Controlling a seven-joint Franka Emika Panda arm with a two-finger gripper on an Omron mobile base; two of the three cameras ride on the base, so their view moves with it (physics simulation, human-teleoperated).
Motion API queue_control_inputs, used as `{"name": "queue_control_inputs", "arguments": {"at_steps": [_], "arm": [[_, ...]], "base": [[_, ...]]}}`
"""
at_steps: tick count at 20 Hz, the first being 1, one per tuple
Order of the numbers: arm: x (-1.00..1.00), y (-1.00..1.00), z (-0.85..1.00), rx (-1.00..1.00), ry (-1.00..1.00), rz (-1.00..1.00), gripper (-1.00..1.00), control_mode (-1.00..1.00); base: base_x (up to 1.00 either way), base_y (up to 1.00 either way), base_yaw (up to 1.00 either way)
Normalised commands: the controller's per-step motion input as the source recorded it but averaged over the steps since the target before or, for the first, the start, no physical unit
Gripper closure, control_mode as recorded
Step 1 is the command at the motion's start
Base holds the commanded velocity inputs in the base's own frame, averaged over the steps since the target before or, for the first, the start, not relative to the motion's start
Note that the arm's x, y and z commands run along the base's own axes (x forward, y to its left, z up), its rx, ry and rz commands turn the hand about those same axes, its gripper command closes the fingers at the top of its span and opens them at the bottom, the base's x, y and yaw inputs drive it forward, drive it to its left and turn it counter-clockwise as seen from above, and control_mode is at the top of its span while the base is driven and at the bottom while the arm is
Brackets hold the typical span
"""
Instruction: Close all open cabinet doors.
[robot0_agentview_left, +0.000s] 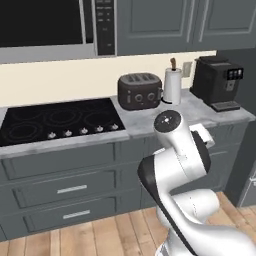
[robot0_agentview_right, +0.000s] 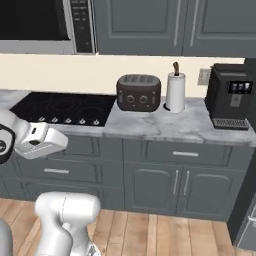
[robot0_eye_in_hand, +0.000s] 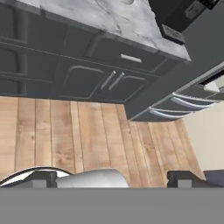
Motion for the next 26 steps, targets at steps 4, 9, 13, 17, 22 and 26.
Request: {"name": "queue_control_inputs", "arguments": {"at_steps": [4,9,13,17,22,26], "arm": [[0.0,0.0,0.0,0.0,0.0,0.0,-1.0,1.0],[0.0,0.0,0.0,0.0,0.0,0.0,-1.0,1.0],[0.0,0.0,0.0,0.0,0.0,0.0,-1.0,1.0],[0.0,0.0,0.0,0.0,0.0,0.0,-1.0,1.0],[0.0,0.0,0.0,0.0,0.0,0.0,-1.0,1.0],[0.0,0.0,0.0,0.0,0.0,0.0,-1.0,1.0]], "base": [[-0.21,0.99,-0.03],[-0.24,0.93,-0.02],[-0.32,0.84,0.0],[-0.31,0.87,0.0],[-0.27,0.87,0.0],[-0.23,0.89,0.0]]}}
